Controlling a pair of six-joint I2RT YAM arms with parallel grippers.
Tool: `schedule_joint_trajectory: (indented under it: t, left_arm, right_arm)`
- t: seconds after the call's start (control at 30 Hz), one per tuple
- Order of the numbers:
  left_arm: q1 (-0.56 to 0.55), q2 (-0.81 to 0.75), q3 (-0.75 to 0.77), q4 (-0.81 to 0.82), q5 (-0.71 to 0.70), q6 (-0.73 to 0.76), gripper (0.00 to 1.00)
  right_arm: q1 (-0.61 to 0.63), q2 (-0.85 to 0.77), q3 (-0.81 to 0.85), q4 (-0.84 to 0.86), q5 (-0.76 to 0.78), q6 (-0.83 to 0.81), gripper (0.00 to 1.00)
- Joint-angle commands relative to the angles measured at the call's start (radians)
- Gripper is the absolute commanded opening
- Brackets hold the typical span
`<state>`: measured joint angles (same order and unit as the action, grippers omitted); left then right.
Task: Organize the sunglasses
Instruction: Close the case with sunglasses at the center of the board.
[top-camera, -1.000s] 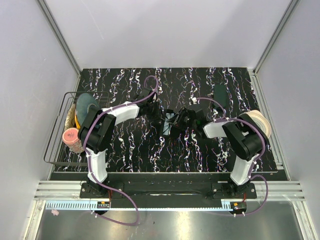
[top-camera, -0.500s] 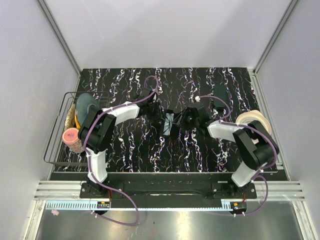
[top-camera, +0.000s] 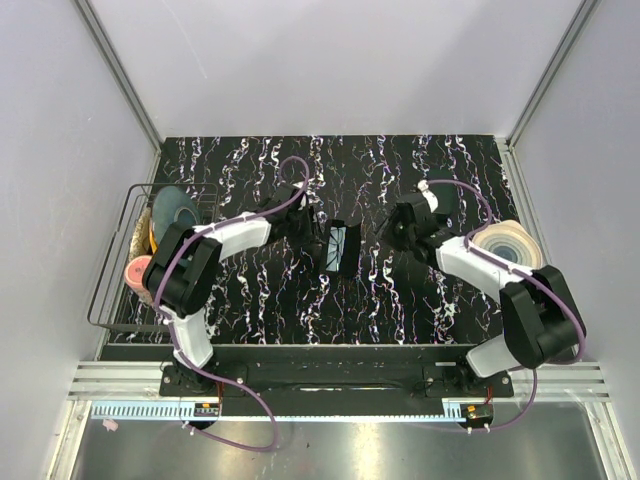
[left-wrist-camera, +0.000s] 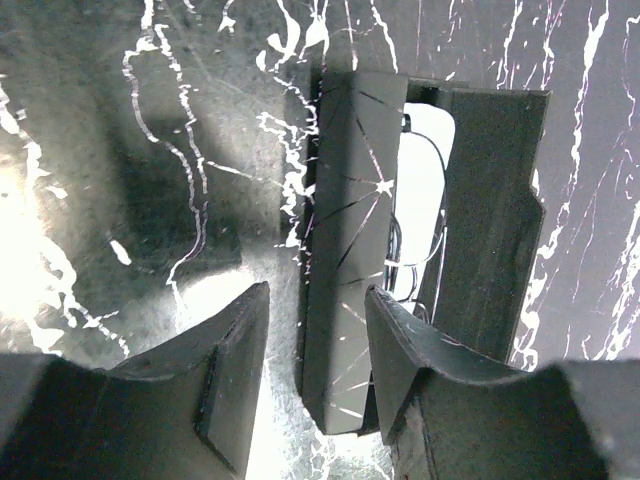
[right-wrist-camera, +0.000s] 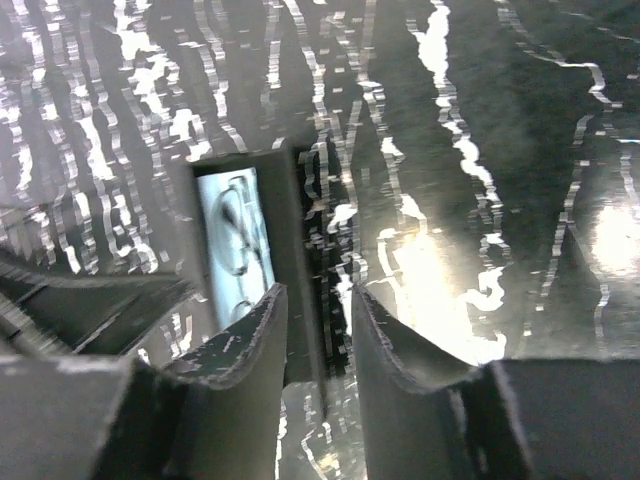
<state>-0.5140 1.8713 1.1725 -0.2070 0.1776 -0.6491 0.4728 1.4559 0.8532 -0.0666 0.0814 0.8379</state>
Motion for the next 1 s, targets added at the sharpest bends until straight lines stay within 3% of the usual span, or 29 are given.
schedule_joint_trajectory:
  t: [0.0, 0.13, 0.33, 0.57, 0.97]
  left_arm:
    - [0.011, -0.118, -0.065, 0.118, -0.085, -0.021, 0.48]
    - [0.014, -0.13, -0.096, 0.144, -0.07, -0.027, 0.46]
    - [0.014, -0.1, -0.089, 0.075, -0.128, -0.047, 0.29]
    - [0.015, -0.051, -0.07, 0.05, -0.113, -0.038, 0.26]
    - [0.012, 0.037, -0.014, 0.075, 0.045, -0.004, 0.22]
  right_arm:
    - [-0.026, 0.072, -0.002, -0.059, 0.051, 0.001, 0.35]
    - [-0.028, 0.174, 0.012, -0.007, -0.006, -0.017, 0.3]
    - [-0.026, 0.271, 0.059, 0.034, -0.078, -0.046, 0.28]
    - [-0.017, 0.34, 0.086, 0.111, -0.21, -0.045, 0.28]
    - [0.001, 0.296, 0.132, 0.108, -0.255, -0.025, 0.31]
